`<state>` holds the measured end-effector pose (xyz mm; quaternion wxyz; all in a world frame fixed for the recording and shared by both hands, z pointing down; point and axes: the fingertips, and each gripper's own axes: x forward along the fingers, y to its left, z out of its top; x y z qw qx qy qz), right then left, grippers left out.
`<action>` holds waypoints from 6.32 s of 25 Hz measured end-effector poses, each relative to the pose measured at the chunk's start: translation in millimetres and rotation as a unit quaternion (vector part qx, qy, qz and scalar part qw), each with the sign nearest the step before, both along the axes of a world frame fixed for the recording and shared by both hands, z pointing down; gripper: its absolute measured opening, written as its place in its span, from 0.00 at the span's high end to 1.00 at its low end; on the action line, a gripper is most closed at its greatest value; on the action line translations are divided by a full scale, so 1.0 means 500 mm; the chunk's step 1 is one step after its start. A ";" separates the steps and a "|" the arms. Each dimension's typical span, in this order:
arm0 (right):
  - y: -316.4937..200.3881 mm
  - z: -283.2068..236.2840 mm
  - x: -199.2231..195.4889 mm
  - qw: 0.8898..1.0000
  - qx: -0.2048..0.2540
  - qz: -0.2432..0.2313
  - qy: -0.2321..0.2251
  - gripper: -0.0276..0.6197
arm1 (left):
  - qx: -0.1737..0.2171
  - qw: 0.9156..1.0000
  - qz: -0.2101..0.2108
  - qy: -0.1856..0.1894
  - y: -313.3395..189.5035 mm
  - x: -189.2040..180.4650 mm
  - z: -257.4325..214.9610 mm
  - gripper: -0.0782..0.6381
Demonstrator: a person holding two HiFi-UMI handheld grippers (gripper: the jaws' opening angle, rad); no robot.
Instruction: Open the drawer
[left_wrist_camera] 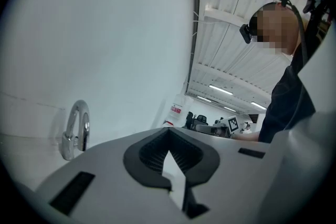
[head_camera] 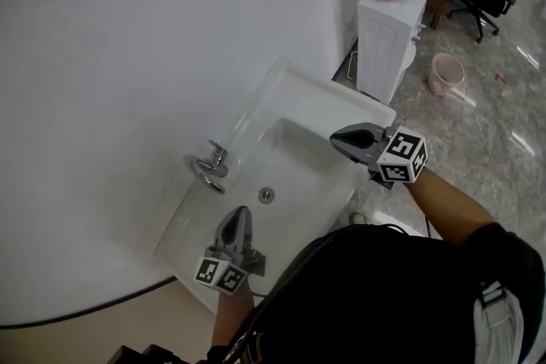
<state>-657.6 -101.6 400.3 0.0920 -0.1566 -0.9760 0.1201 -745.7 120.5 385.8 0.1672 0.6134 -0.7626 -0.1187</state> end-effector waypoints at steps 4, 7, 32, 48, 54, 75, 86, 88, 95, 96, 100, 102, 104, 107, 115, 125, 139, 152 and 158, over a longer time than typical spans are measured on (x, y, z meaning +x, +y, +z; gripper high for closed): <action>-0.071 0.035 0.035 0.999 0.002 0.036 0.005 0.96 | -0.011 0.999 0.044 0.017 -0.080 0.029 0.040 0.90; -0.132 0.080 0.069 0.998 -0.003 0.064 0.012 0.96 | -0.031 0.996 0.083 0.029 -0.154 0.065 0.086 0.90; -0.247 0.686 0.327 0.987 -0.023 0.101 0.127 0.92 | -0.224 0.917 0.329 0.042 -0.518 0.464 0.447 0.90; -0.127 0.983 0.220 0.979 0.043 0.030 0.196 0.73 | -0.278 0.884 0.377 0.015 -0.511 0.524 0.561 0.90; -0.104 1.051 0.182 0.976 0.071 0.014 0.206 0.71 | -0.277 0.889 0.366 0.001 -0.534 0.479 0.540 0.90; -0.089 1.128 0.123 0.966 0.123 0.026 0.226 0.71 | -0.278 0.897 0.343 0.035 -0.547 0.416 0.575 0.90; -0.092 1.128 0.125 0.964 0.120 0.031 0.235 0.71 | -0.281 0.898 0.336 0.040 -0.538 0.408 0.574 0.90; -0.093 1.128 0.125 0.964 0.119 0.030 0.235 0.71 | -0.280 0.899 0.335 0.040 -0.536 0.407 0.572 0.90; -0.092 1.127 0.128 0.963 0.122 0.029 0.237 0.72 | -0.281 0.900 0.332 0.036 -0.529 0.403 0.564 0.90; -0.092 1.127 0.129 0.963 0.122 0.029 0.237 0.72 | -0.280 0.900 0.331 0.036 -0.529 0.403 0.562 0.90; -0.091 1.127 0.145 0.963 0.122 0.027 0.237 0.72 | -0.277 0.902 0.330 0.037 -0.528 0.406 0.558 0.90; -0.091 1.129 0.169 0.964 0.119 0.026 0.237 0.72 | -0.276 0.902 0.330 0.038 -0.528 0.408 0.558 0.90; -0.092 1.130 0.196 0.964 0.116 0.028 0.239 0.72 | -0.275 0.902 0.330 0.039 -0.529 0.409 0.559 0.90; -0.090 1.130 0.228 0.963 0.114 0.026 0.243 0.72 | -0.271 0.903 0.331 0.041 -0.533 0.419 0.558 0.90; -0.091 1.131 0.283 0.961 0.112 0.033 0.249 0.72 | -0.270 0.903 0.333 0.033 -0.537 0.433 0.552 0.90; -0.091 1.132 0.337 0.958 0.115 0.031 0.261 0.72 | -0.268 0.904 0.332 0.033 -0.534 0.448 0.543 0.90; -0.093 1.134 0.421 0.954 0.116 0.034 0.275 0.72 | -0.268 0.904 0.332 0.030 -0.530 0.462 0.531 0.90; -0.094 1.135 0.486 0.951 0.115 0.037 0.283 0.72 | -0.271 0.902 0.335 0.023 -0.530 0.484 0.529 0.90; -0.095 1.135 0.525 0.950 0.115 0.037 0.289 0.72 | -0.270 0.902 0.337 0.019 -0.532 0.495 0.522 0.90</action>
